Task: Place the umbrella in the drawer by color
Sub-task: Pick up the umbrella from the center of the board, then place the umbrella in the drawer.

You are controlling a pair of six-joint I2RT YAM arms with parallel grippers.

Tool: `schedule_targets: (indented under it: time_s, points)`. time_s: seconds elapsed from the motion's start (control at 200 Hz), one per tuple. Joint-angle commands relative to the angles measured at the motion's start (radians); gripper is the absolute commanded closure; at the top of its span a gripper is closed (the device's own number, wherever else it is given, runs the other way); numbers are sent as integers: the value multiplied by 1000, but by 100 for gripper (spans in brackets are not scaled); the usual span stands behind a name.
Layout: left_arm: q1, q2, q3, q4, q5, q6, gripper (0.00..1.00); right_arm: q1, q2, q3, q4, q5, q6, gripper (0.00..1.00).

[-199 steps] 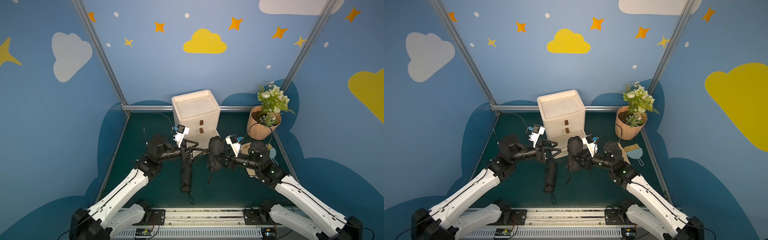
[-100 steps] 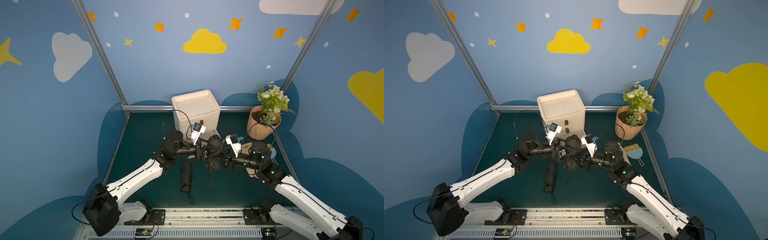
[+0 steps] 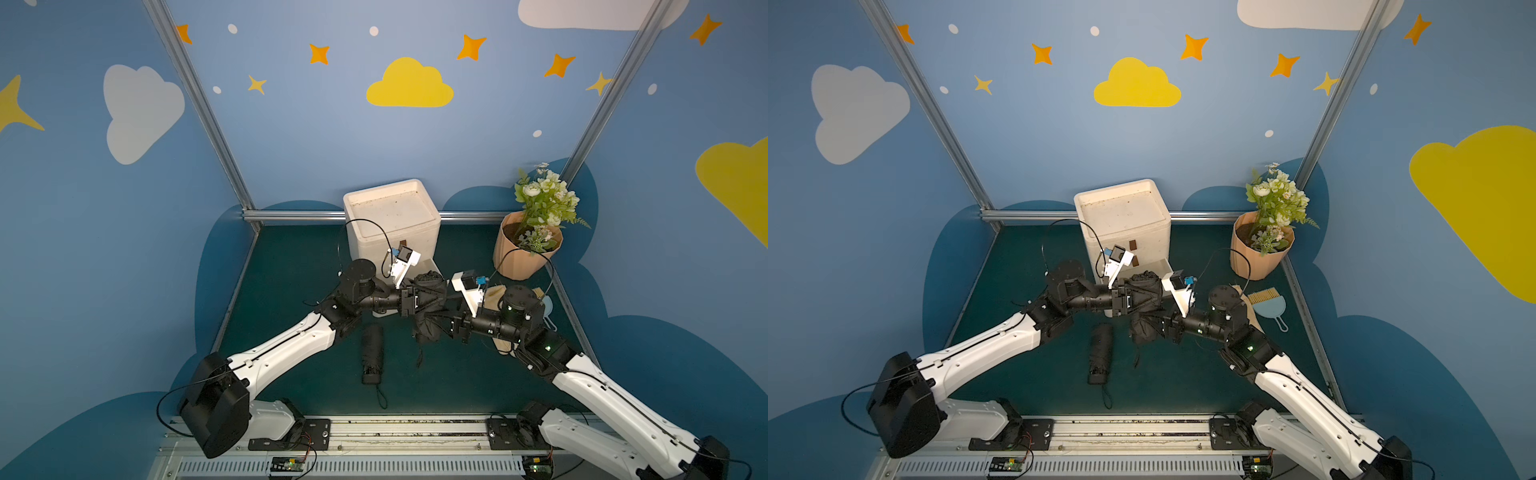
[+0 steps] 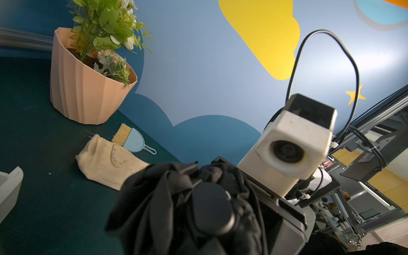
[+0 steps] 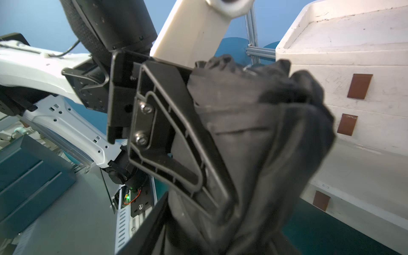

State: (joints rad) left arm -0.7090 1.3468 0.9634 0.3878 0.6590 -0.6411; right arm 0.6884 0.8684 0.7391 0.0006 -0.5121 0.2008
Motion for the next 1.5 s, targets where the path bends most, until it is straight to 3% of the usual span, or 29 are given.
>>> schedule_targets:
  time_s: [0.0,0.13,0.295,0.461,0.656,0.836,1.131,1.497]
  points:
    - [5,-16,43,-49,-15,56,71,-8,-36,46,-55,24,-24,39]
    - [5,-36,103,-195,-64,186,72,-25,-67,52,-147,47,-37,23]
    - [5,16,336,-601,-184,521,75,-52,-147,13,-242,178,-60,13]
    - [5,190,575,-901,-416,826,77,-90,-236,-61,-241,270,-25,4]
    - [0,469,799,-1053,-738,1073,75,-115,-300,-155,-229,263,38,2]
    - [-9,683,951,-1093,-928,1183,75,-126,-346,-188,-255,296,51,2]
    - [-20,840,1017,-1046,-1031,1276,74,-141,-388,-224,-262,310,66,2]
    - [-21,897,1047,-1006,-1074,1338,53,-153,-378,-230,-262,302,74,2]
